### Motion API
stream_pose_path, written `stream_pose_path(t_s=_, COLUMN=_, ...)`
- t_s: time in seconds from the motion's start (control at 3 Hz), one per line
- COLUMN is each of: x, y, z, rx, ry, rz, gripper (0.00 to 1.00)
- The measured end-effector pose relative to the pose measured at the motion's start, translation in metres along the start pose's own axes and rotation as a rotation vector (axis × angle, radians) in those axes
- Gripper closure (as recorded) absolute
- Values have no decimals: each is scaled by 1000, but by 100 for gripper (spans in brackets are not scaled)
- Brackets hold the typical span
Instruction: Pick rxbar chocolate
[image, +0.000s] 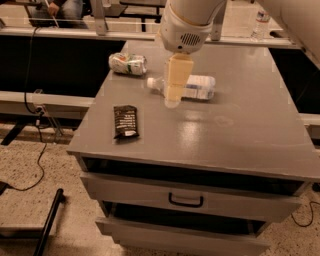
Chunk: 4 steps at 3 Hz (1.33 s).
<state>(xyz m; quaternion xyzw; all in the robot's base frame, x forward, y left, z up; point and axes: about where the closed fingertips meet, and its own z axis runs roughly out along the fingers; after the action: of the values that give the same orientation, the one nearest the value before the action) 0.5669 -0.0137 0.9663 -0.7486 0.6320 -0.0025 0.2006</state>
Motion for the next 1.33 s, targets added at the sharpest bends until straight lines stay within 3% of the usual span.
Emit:
stream_pose_path(t_s=0.33, x=-3, y=1, z=7, rx=-15, ry=27, rz=-3, gripper=0)
stream_pose_path(t_s=1.0, x=-54, y=28, z=88, rx=-182, ry=70, rz=-57, gripper=0)
stream_pose_path(t_s=1.33, x=-62, y=36, z=115, rx=-230, ry=73, rz=-56, gripper=0)
